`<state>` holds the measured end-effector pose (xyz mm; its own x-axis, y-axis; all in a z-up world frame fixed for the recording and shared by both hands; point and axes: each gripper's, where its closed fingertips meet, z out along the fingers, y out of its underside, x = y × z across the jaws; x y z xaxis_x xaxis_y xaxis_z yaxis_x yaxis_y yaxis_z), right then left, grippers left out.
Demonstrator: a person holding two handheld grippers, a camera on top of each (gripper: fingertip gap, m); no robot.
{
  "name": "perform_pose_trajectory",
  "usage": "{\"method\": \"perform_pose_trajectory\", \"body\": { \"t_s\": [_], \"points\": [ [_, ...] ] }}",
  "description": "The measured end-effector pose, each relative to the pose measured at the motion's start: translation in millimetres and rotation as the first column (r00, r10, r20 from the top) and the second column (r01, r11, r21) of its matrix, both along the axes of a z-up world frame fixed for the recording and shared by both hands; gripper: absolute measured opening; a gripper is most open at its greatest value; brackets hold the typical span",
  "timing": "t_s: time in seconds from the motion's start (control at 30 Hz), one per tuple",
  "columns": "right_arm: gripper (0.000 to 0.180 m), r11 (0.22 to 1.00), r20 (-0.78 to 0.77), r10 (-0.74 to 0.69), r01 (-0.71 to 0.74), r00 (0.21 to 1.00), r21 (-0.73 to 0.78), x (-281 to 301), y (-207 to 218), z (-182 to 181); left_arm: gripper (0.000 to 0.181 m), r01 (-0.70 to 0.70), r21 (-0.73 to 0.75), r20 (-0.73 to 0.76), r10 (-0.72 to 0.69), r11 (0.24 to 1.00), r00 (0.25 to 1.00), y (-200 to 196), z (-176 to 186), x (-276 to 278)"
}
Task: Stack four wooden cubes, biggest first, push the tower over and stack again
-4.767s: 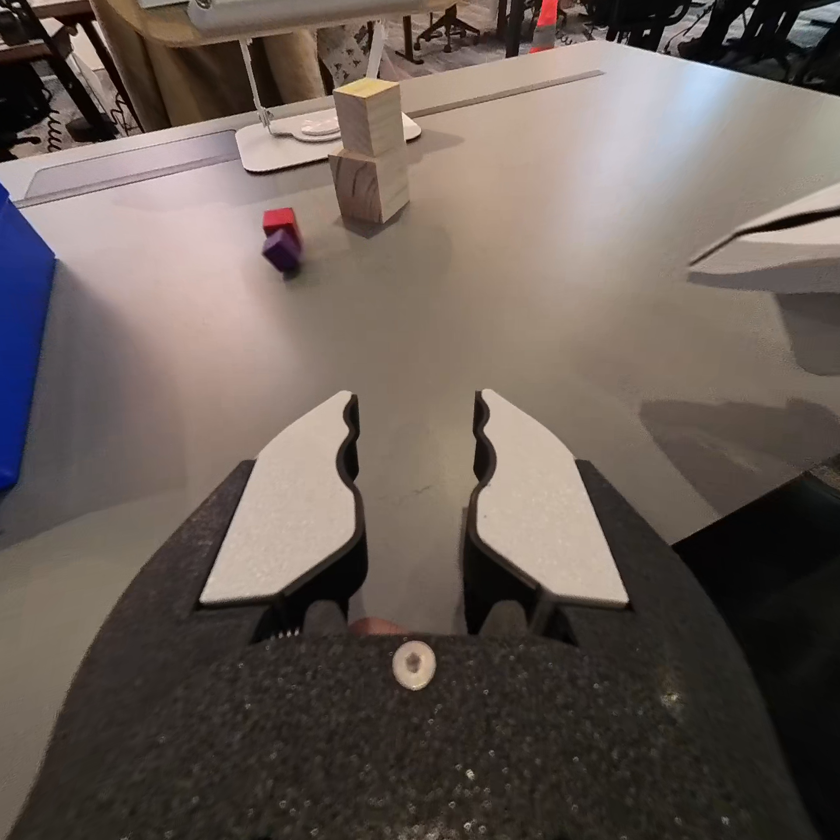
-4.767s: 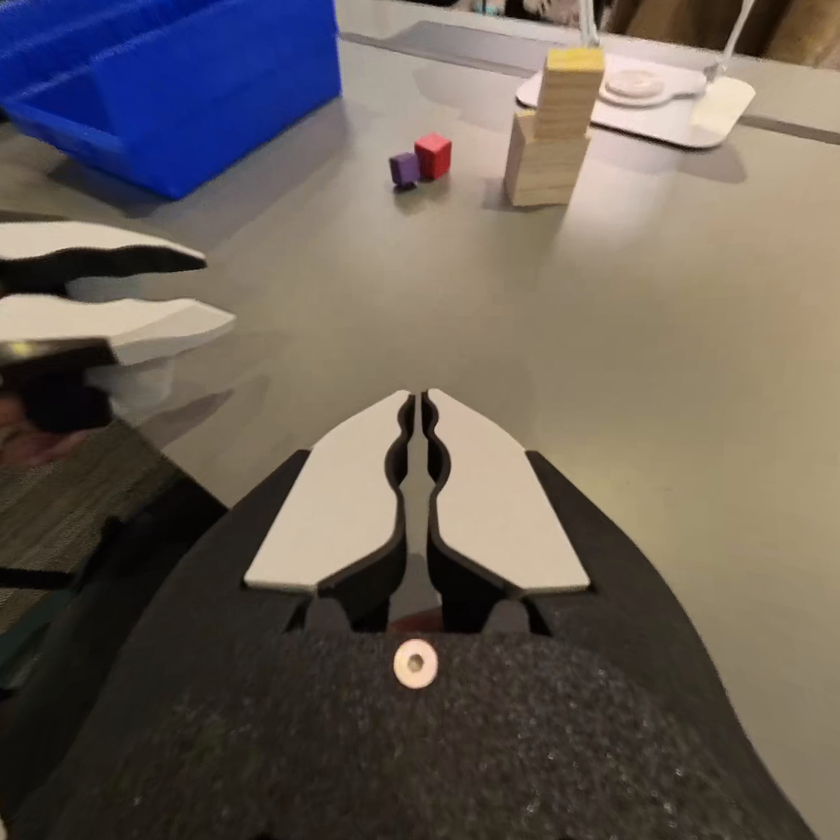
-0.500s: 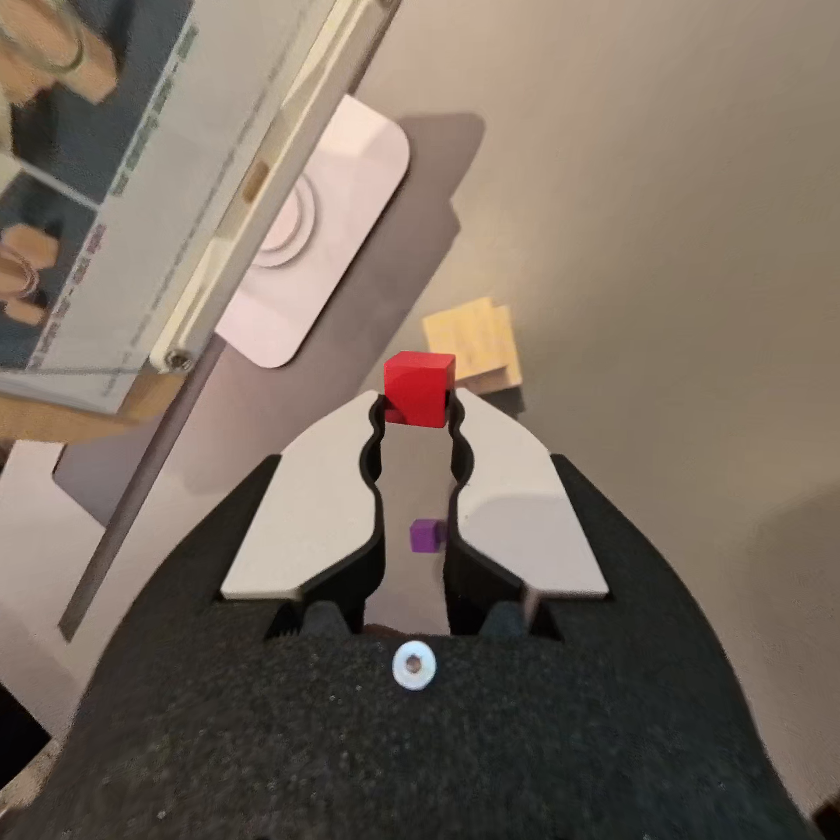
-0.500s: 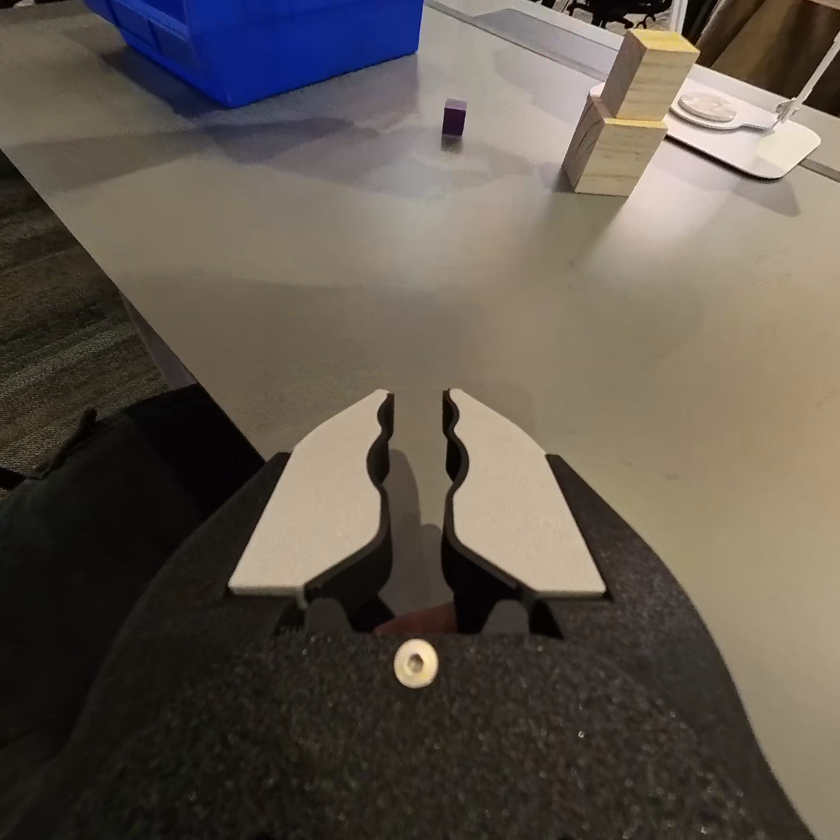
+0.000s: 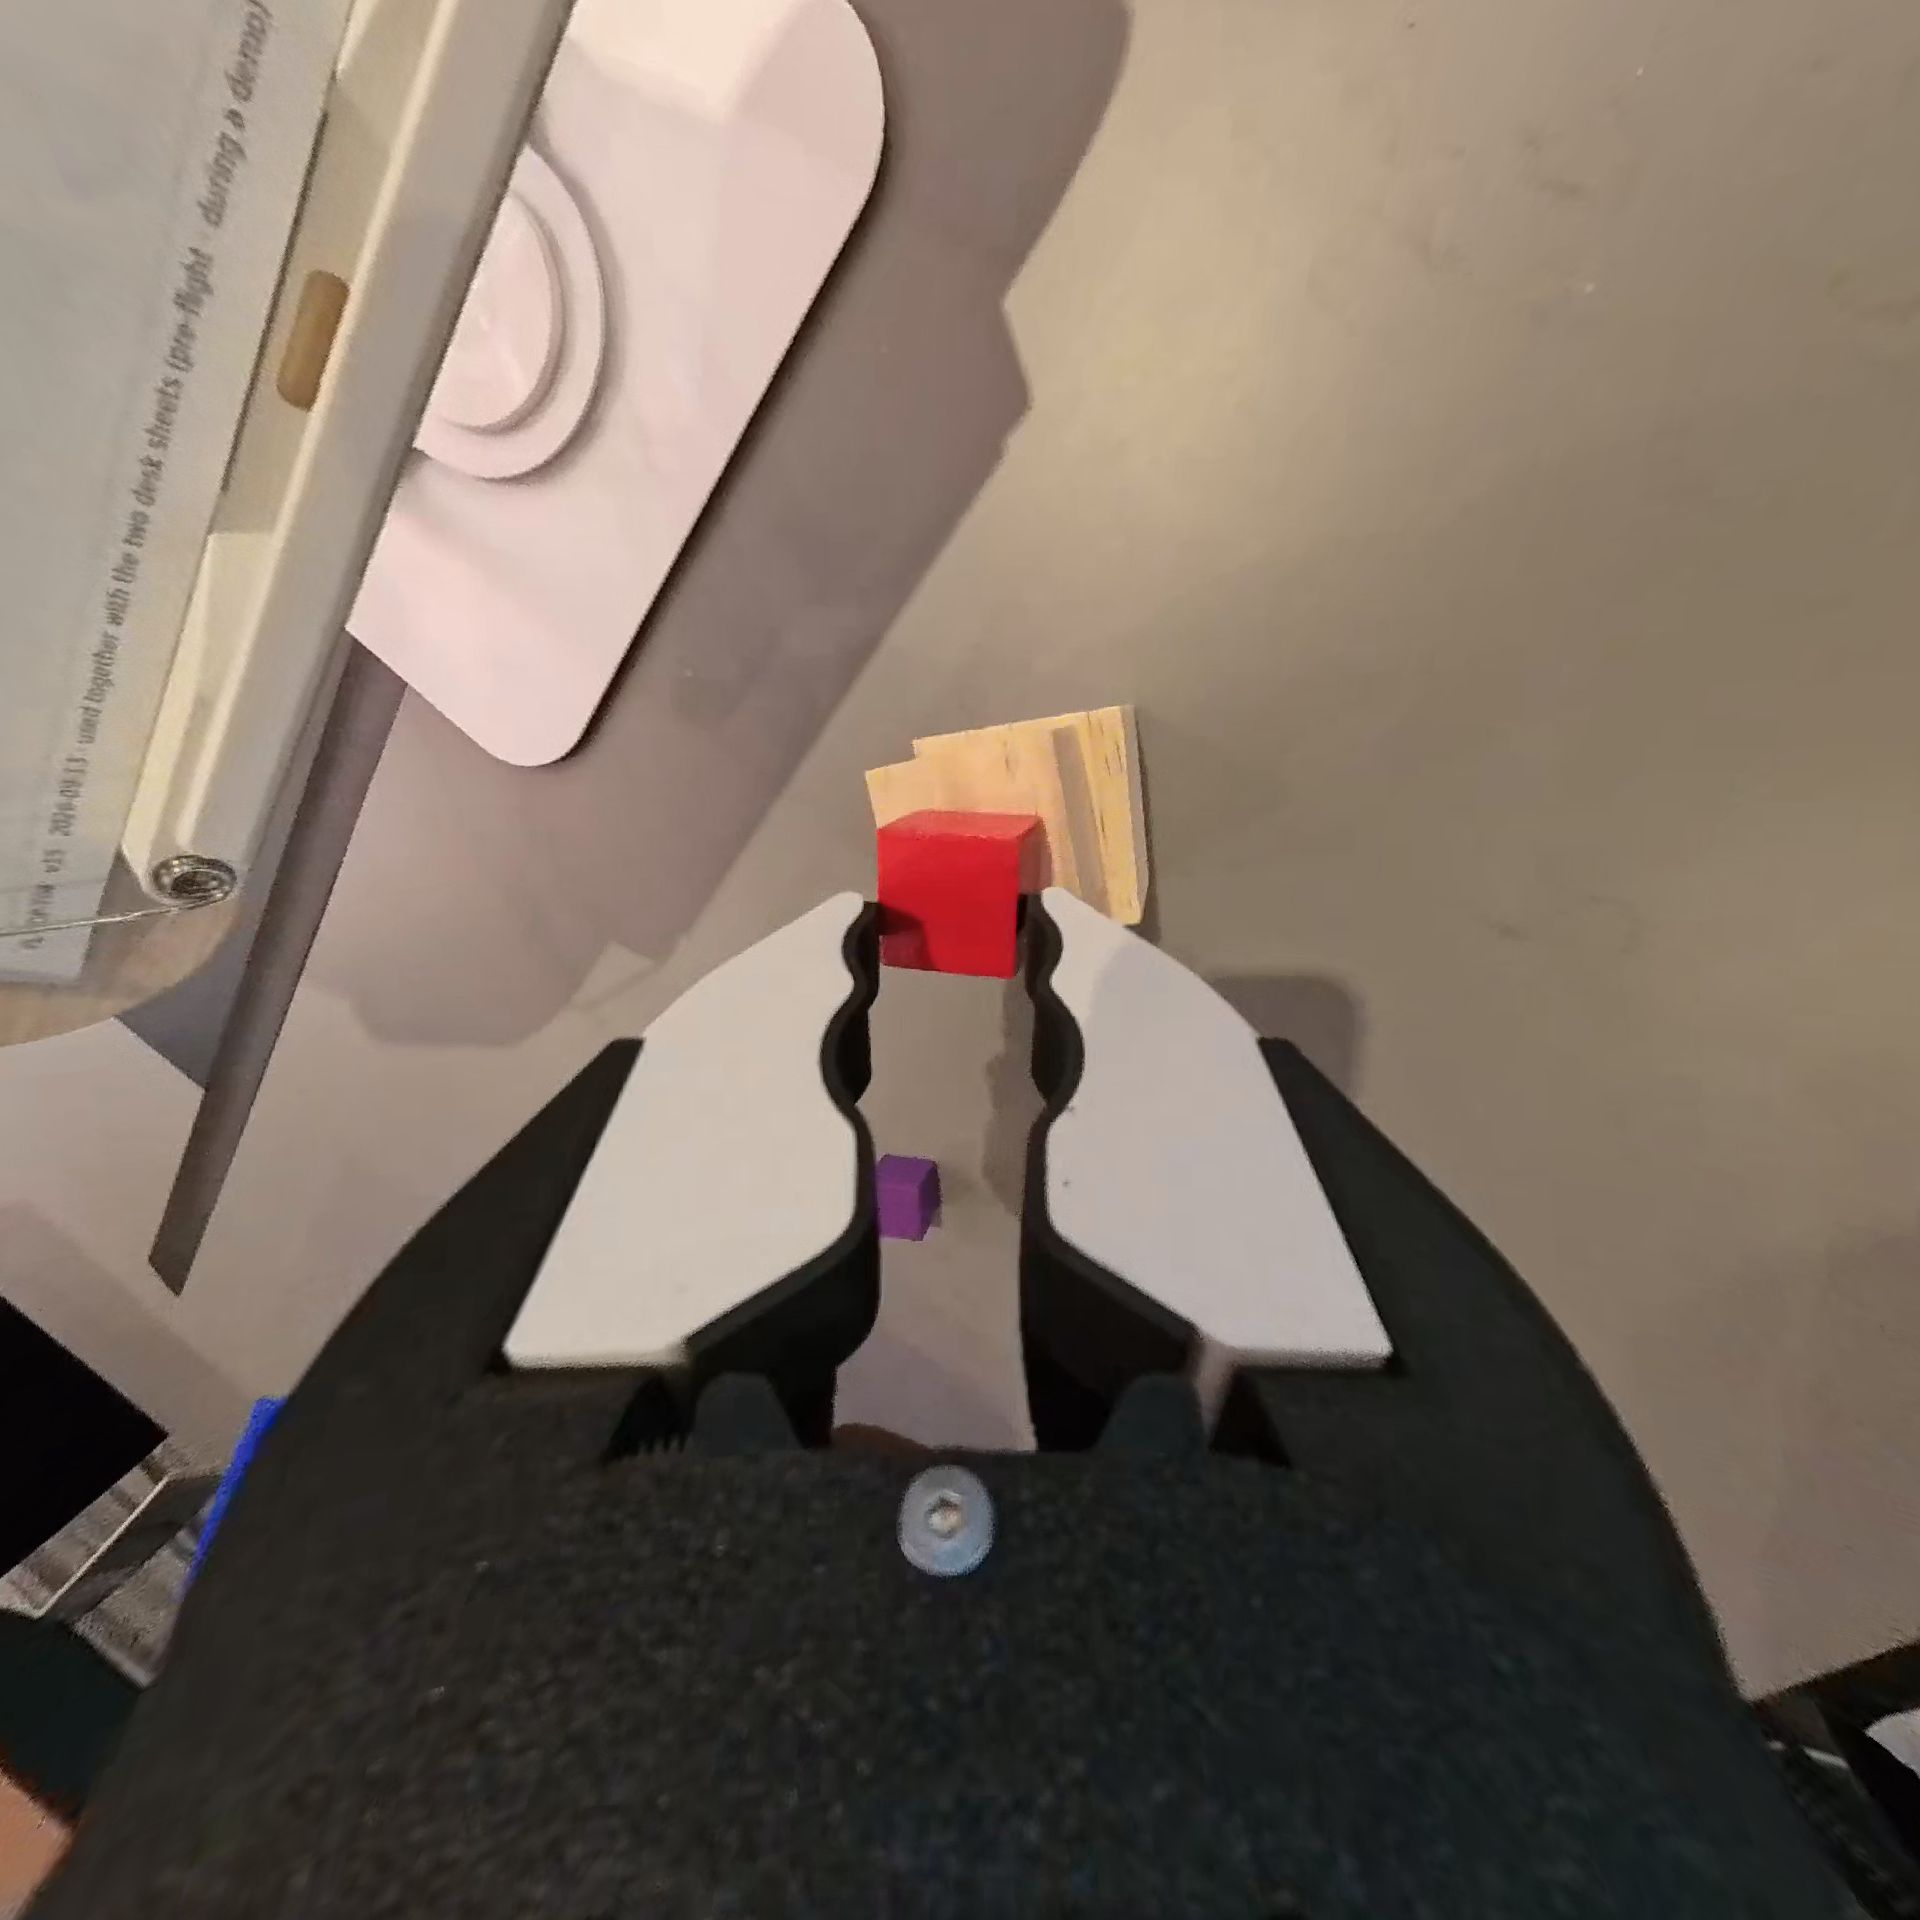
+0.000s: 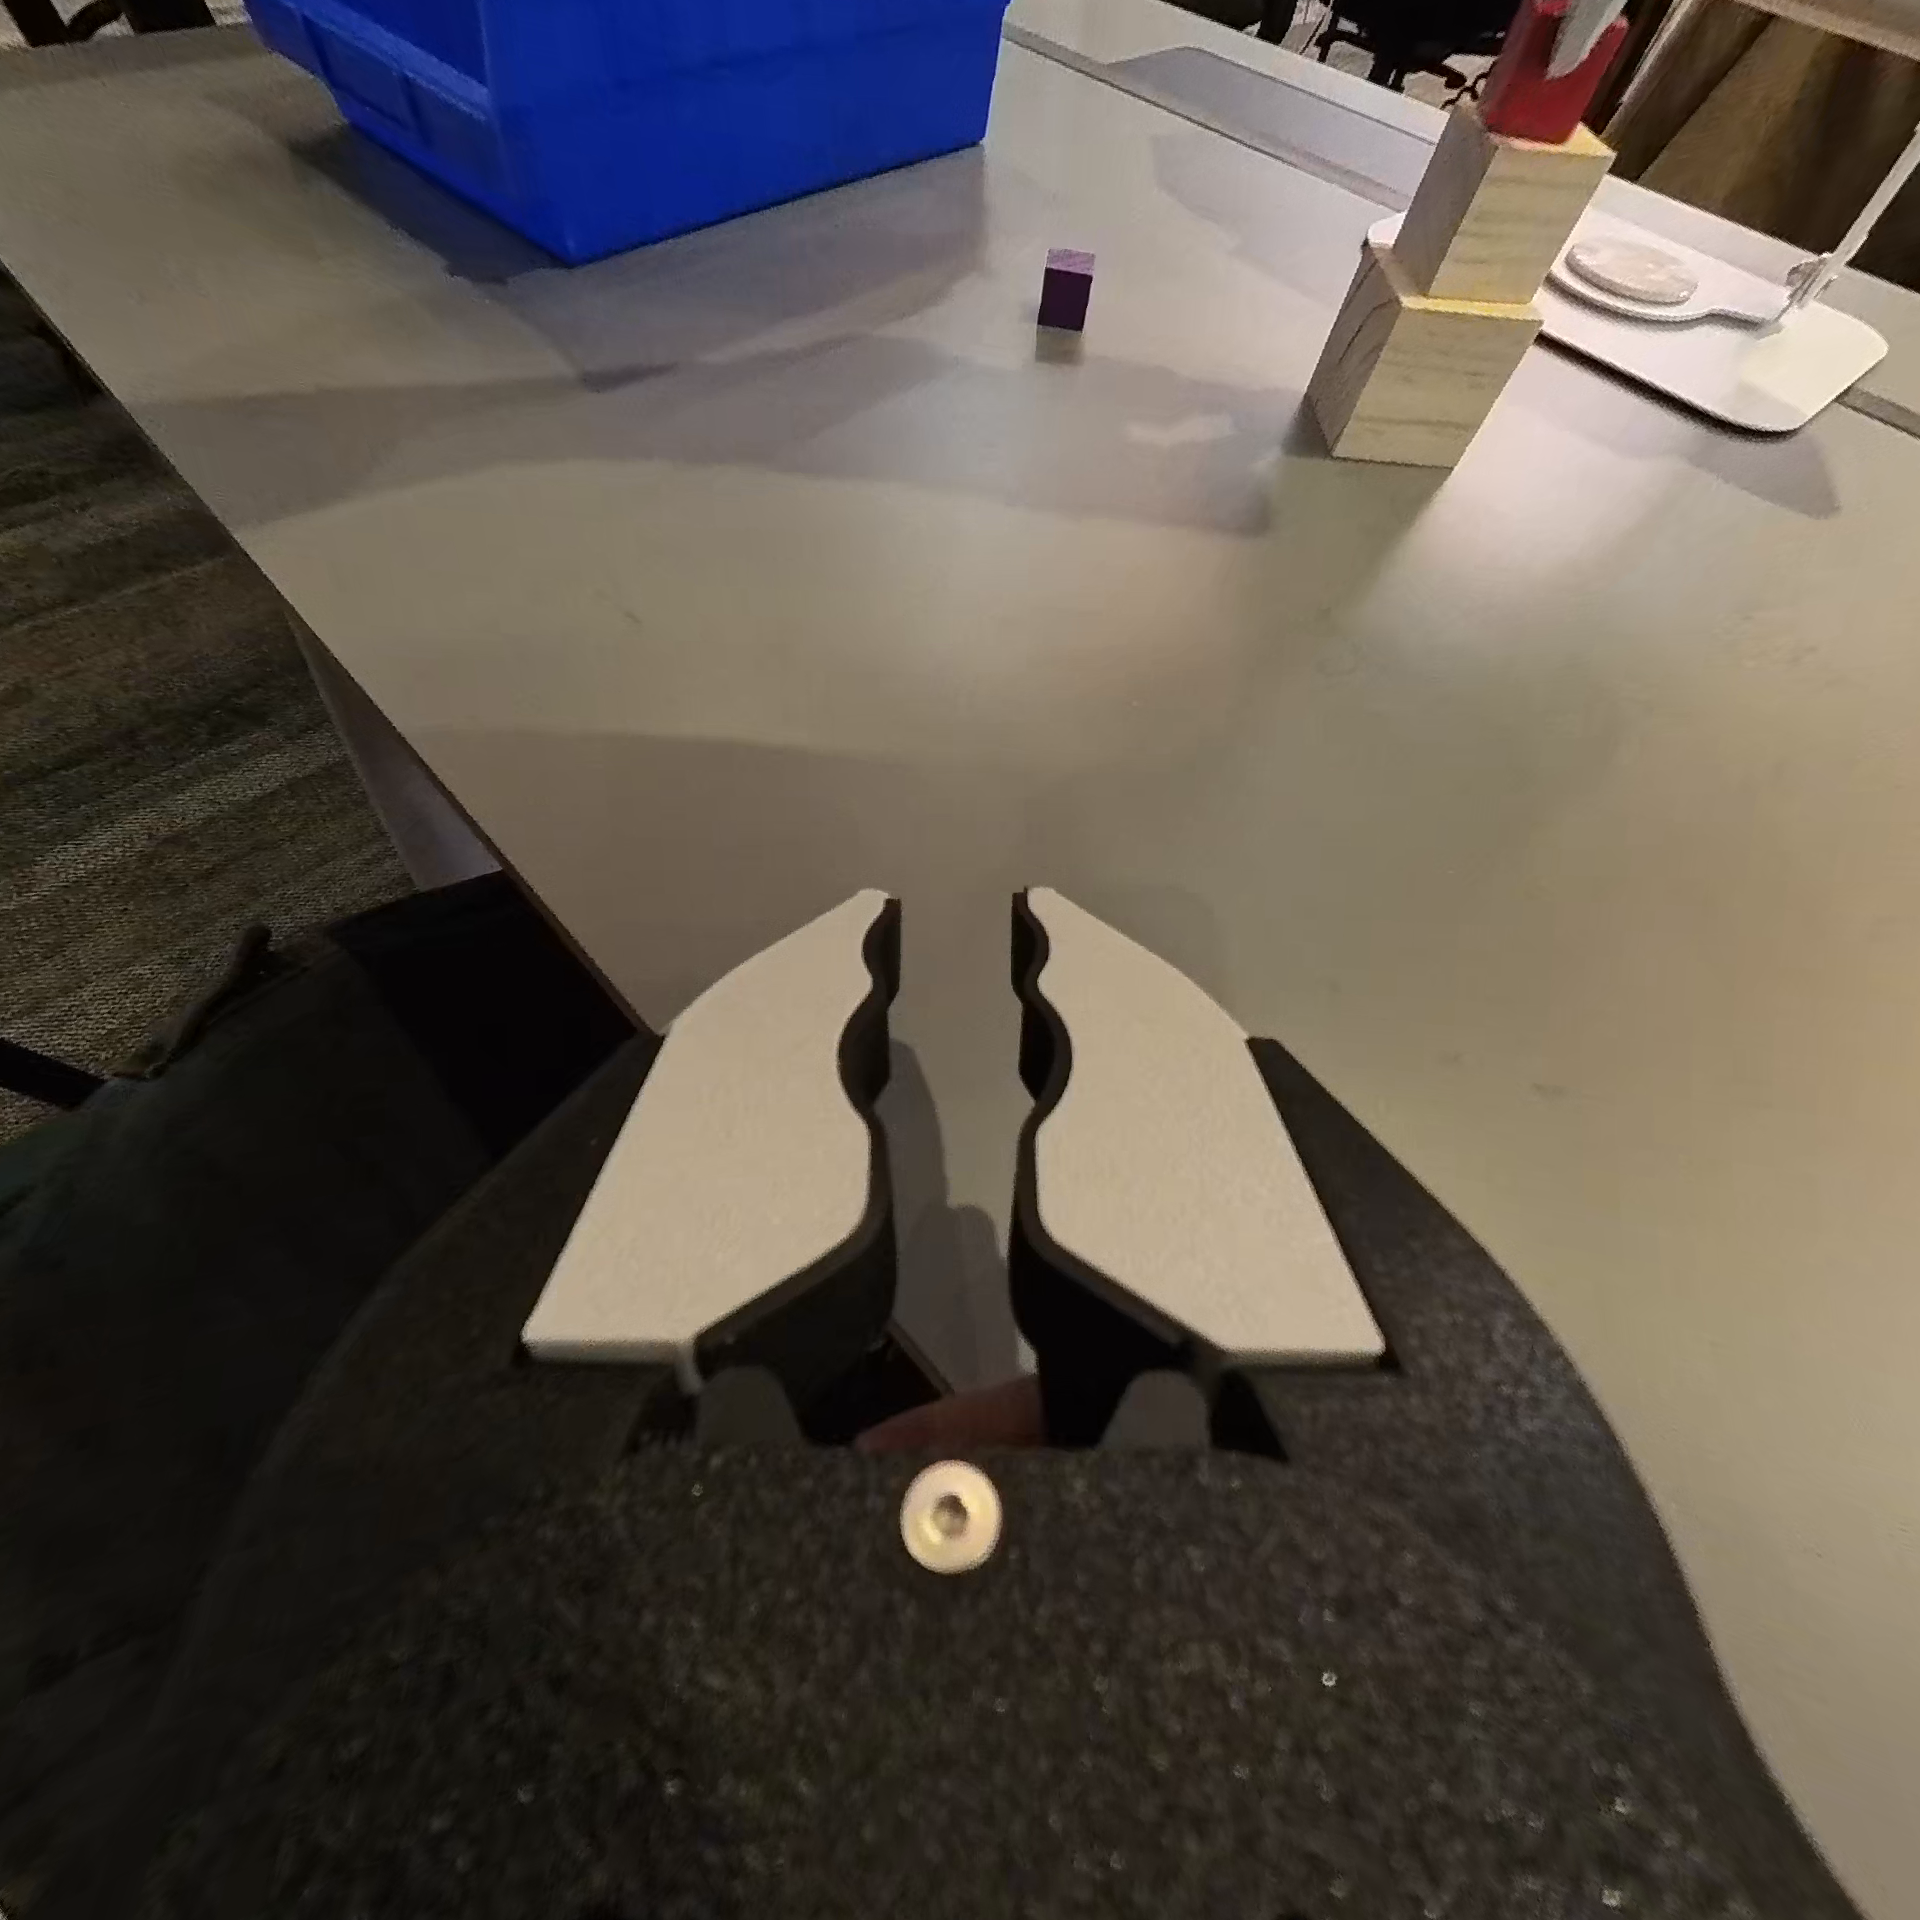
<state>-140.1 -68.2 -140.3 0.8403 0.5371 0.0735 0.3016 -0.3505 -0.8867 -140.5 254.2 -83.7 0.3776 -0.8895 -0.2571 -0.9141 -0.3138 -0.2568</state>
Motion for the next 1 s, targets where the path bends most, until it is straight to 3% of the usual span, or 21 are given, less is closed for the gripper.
{"method": "perform_pose_trajectory", "body": {
  "t_s": [0.07, 0.2, 0.4, 0.53, 0.6, 0.77, 1.0],
  "points": [
    [0.02, 1.0, 0.001, 0.001, -0.001, 1.0, -0.001, -0.5, -0.1, 0.1, 0.026, 0.004, -0.012, 0.019, -0.004, 1.0, 1.0, -0.1, -0.2, 1.4],
    [0.02, 1.0, 0.007, 0.004, -0.004, 1.0, -0.003, -1.3, -0.4, -1.1, 0.047, -0.006, 0.003, 0.035, 0.006, 1.0, 0.999, 3.3, 3.6, -2.0],
    [0.02, 1.0, 0.0, 0.004, -0.004, 1.0, -0.01, -0.4, -0.7, -2.8, 0.053, -0.125, 0.141, 0.32, 0.075, 0.982, 0.945, 2.8, 53.1, -31.8],
    [0.02, 1.0, -0.004, 0.005, -0.005, 1.0, -0.021, -1.7, -0.6, -5.5, 0.051, 0.045, 0.136, 0.024, -0.048, 0.99, 0.999, -14.1, -3.6, -103.3],
    [0.02, 1.0, 0.003, 0.012, -0.012, 1.0, -0.022, -4.5, -1.3, -6.6, 0.053, 0.057, 0.045, -0.071, -0.054, 0.997, 0.996, -17.5, -37.3, -128.9],
    [0.02, 1.0, 0.031, 0.022, -0.022, 0.999, -0.012, -9.7, -1.2, -6.8, 0.052, -0.014, -0.109, -0.017, 0.012, 0.994, 1.0, -13.6, -78.7, -132.7],
    [0.02, 1.0, 0.025, 0.019, -0.018, 1.0, -0.02, -7.1, -0.6, -8.8, 0.045, -0.022, -0.111, -0.06, 0.016, 0.994, 0.998, -4.1, -94.3, -138.1]
  ]
}}
